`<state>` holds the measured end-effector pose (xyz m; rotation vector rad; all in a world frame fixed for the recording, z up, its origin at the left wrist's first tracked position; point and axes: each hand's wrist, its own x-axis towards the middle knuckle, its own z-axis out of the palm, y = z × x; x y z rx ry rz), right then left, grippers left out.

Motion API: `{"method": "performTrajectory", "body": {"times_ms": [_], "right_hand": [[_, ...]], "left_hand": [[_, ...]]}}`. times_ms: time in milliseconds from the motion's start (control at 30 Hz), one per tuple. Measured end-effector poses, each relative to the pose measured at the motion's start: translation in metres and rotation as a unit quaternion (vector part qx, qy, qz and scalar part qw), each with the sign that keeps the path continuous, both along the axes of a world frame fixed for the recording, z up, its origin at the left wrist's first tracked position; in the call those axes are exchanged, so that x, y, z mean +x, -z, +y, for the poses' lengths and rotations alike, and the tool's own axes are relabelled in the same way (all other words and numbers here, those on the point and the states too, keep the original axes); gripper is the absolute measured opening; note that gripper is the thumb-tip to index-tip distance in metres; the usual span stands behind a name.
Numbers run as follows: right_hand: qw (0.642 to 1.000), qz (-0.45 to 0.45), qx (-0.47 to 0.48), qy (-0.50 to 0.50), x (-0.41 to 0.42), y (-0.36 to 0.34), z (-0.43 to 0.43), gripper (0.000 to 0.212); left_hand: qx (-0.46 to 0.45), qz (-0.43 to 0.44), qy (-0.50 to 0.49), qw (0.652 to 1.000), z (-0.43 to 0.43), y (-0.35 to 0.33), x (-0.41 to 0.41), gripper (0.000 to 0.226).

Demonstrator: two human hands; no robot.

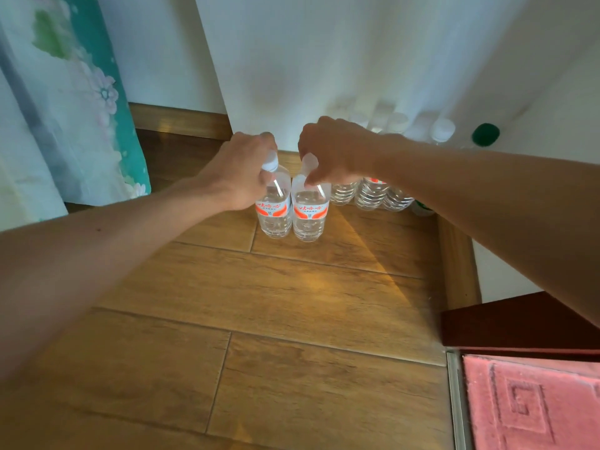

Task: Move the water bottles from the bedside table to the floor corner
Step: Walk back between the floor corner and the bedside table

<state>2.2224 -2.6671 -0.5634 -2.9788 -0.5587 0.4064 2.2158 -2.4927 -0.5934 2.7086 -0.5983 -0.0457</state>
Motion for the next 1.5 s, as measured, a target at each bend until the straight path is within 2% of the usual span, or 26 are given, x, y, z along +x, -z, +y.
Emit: {"method": "performTrajectory", "body": {"times_ms": [200, 500, 900, 1100, 1233, 1367, 1500], "right_hand": [[0.998, -0.032, 0.025, 0.051, 0.022, 0.005, -0.005, 0.05], [0.99, -0.106, 0.005, 0.09, 0.031, 0.011, -0.011, 0.042], [0.987, -0.124, 0.0, 0.102, 0.047, 0.018, -0.011, 0.039], [0.988, -0.118, -0.031, 0.098, 0.054, 0.026, -0.012, 0.036], [0.98, -0.15, -0.083, 0.097, 0.061, 0.034, -0.011, 0.032], [0.97, -0.182, -0.138, 0.085, 0.064, 0.045, -0.01, 0.041], [0.969, -0.184, -0.15, 0.069, 0.064, 0.051, -0.01, 0.05]], "left_hand": [[-0.005, -0.015, -0.047, 0.999, -0.008, 0.0, 0.035, 0.028], [-0.043, -0.037, -0.065, 0.996, -0.022, 0.005, 0.058, 0.028], [-0.035, -0.046, -0.08, 0.995, -0.033, 0.02, 0.075, 0.034], [-0.019, -0.053, -0.059, 0.997, -0.034, 0.02, 0.09, 0.035], [-0.033, -0.044, -0.052, 0.997, -0.033, 0.018, 0.098, 0.036], [-0.05, -0.043, -0.031, 0.997, -0.025, 0.021, 0.098, 0.032], [-0.069, -0.047, -0.025, 0.996, -0.02, 0.024, 0.093, 0.032]]}}
